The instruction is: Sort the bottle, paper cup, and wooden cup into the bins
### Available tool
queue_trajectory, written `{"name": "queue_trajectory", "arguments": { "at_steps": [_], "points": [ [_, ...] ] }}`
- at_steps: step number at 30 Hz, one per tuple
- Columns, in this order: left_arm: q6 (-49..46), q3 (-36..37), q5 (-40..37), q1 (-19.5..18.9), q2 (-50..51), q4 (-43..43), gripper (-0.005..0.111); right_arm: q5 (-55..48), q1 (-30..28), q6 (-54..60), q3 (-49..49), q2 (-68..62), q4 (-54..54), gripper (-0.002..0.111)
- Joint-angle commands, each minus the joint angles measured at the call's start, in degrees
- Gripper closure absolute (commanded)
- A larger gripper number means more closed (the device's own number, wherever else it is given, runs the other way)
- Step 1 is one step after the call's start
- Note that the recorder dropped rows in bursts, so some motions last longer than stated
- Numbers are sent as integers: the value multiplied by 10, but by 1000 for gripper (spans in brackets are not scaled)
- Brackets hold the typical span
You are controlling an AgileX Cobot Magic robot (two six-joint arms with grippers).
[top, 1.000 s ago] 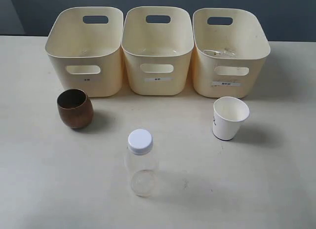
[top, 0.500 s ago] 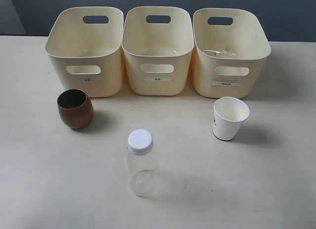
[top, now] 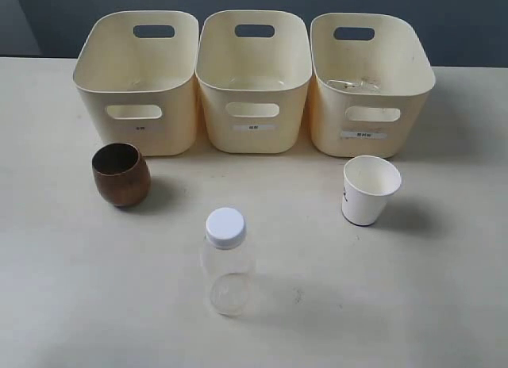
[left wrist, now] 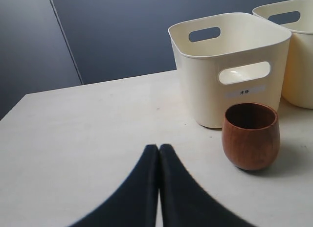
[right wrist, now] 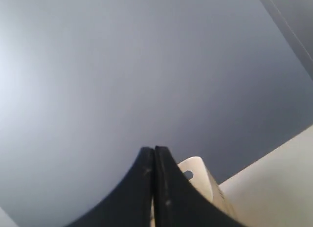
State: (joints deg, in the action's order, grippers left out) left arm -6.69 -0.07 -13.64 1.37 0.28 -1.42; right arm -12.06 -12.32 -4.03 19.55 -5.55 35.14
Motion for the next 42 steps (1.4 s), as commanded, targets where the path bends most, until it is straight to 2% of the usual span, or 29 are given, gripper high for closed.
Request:
{"name": "queue_trajectory", "arguments": {
  "at_steps": [1, 4, 5, 7, 9, 12, 14, 18, 20, 22, 24, 31, 34, 39, 42],
  "points": [
    [1, 1, -1, -1, -3, 1, 107, -74, -2, 203, 43, -68, 191, 109],
    [1, 1, -1, -1, -3, 1, 107, -134, -2, 323, 56, -148, 330, 109],
    [1, 1, -1, -1, -3, 1, 107, -167, -2, 404, 68, -208, 418, 109],
    [1, 1, -1, -1, -3, 1, 107, -220, -2, 465, 96, -282, 504, 109],
    [1, 1, -1, -1, -3, 1, 107, -295, -2, 470, 135, -346, 538, 109],
    [1, 1, -1, -1, -3, 1, 107, -336, -2, 505, 169, -406, 543, 109],
    [1, 1, -1, -1, -3, 1, 107, -353, -2, 561, 180, -448, 563, 109],
    [1, 1, -1, -1, -3, 1, 107, -519, -2, 716, 204, -500, 557, 109],
    [1, 1, -1, -1, -3, 1, 107, -540, -2, 729, 209, -504, 534, 109],
    [1, 1, -1, -1, -3, 1, 107, -531, 12, 744, 209, -499, 511, 109],
    [1, 1, -1, -1, -3, 1, 107, -496, 49, 745, 209, -495, 481, 109],
    [1, 1, -1, -1, -3, 1, 107, -295, 267, 706, 208, -503, 305, 109],
    [1, 1, -1, -1, -3, 1, 107, -250, 360, 698, 208, -522, 255, 109],
    [1, 1, -1, -1, -3, 1, 107, -182, 461, 698, 208, -567, 214, 108],
    [1, 1, -1, -1, -3, 1, 107, -142, 490, 698, 208, -594, 187, 94]
  ]
}}
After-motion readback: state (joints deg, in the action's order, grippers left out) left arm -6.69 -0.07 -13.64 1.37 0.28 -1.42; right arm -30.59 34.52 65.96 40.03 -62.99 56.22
